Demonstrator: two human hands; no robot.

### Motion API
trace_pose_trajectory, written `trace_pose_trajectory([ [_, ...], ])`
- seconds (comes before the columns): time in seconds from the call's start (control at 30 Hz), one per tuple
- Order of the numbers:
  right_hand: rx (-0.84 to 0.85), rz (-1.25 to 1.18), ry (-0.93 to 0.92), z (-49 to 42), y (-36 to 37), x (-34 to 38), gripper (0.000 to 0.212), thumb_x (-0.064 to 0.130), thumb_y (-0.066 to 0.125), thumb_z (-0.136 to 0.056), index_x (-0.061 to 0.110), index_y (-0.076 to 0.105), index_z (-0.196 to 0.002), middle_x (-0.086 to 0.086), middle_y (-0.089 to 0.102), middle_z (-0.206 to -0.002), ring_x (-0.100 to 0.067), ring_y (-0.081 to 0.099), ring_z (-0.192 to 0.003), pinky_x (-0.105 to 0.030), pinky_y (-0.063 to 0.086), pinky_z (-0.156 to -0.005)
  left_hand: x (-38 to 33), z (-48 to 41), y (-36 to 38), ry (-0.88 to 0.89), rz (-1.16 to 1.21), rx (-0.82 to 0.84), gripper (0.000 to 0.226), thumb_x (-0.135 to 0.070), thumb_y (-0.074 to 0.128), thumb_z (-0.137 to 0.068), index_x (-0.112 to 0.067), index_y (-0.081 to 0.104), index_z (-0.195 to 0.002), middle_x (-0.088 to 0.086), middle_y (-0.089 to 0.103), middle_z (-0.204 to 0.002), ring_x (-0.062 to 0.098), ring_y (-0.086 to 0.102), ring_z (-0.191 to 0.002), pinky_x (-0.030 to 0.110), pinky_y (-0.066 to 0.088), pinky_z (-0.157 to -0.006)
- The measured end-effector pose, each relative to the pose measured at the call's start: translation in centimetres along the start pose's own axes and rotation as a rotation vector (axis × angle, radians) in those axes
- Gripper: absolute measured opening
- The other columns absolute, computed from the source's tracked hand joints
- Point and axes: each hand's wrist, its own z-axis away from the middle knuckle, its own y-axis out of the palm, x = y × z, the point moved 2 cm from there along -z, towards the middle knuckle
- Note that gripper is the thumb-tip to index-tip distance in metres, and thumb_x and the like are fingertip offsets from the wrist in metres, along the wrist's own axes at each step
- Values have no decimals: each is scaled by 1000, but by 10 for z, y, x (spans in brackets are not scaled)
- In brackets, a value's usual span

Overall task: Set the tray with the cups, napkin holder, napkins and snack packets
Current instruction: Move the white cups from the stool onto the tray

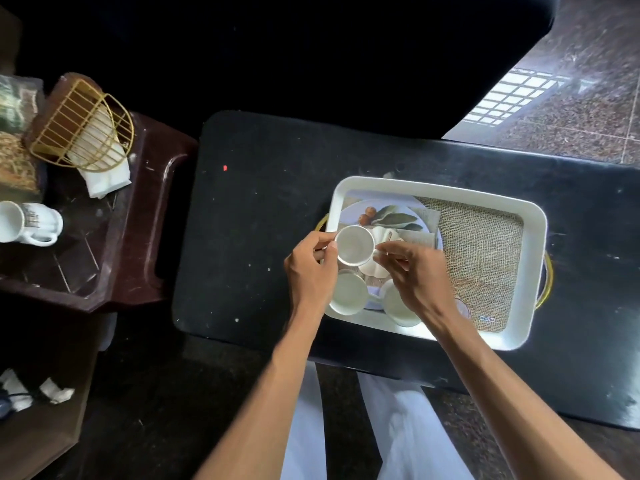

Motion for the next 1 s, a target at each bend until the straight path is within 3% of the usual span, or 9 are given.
trace_pose_trajectory([
  [0.13, 5, 18, -28, -4, 1, 0, 19, 17, 73, -90, 6, 77, -104, -5, 78, -95, -7, 70, -83, -25, 59, -83, 3, 0, 1, -10, -7, -7, 14, -15, 63, -97, -19, 75, -102, -5, 77, -102, 1, 69, -86, 4, 49, -61],
  [0.3, 32, 62, -37, -8, -1, -2, 20, 18, 72, -91, 5, 76, -106, -11, 78, -97, -21, 74, -88, -40, 60, -84, 10, 2, 3, -39, -5, 0, 16, -14, 63, -98, -18, 74, -109, -1, 77, -109, 11, 72, -95, 14, 55, -69],
  [0.37, 50, 72, -36, -9, 0, -3, 21, 17, 71, -91, 4, 75, -107, -12, 77, -98, -22, 74, -90, -43, 59, -84, 12, 3, 5, -50, -1, 8, 18, -13, 62, -98, -18, 74, -110, -1, 77, -111, 12, 72, -97, 18, 58, -74],
  [0.57, 76, 92, -25, -9, 4, -6, 20, 15, 71, -91, 2, 75, -105, -13, 77, -99, -24, 74, -91, -45, 59, -84, 13, 1, 6, -56, -10, 27, 22, -13, 60, -98, -23, 75, -111, -8, 76, -108, -1, 68, -88, 4, 51, -63],
  [0.77, 87, 86, 21, -8, 7, -7, 22, 14, 71, -91, 1, 74, -108, -12, 77, -100, -21, 73, -93, -29, 58, -85, 15, -1, 4, -52, -15, 41, 23, -13, 59, -98, -25, 75, -108, -15, 73, -96, -17, 66, -78, 1, 49, -60],
  [0.9, 118, 122, 44, -8, 6, -6, 23, 13, 72, -90, 4, 73, -111, -12, 76, -102, -22, 73, -95, -40, 59, -87, 15, -1, 0, -40, 17, 60, 24, -12, 60, -98, -23, 76, -112, -7, 78, -109, 5, 72, -98, 15, 58, -77],
  [1.0, 83, 103, 49, -3, 3, 2, 29, 12, 74, -88, 10, 70, -117, -7, 74, -111, -23, 71, -100, -42, 57, -88, 12, 0, -10, -45, 63, 45, 28, -10, 60, -99, -21, 73, -121, -7, 77, -116, -1, 69, -102, 16, 57, -88],
])
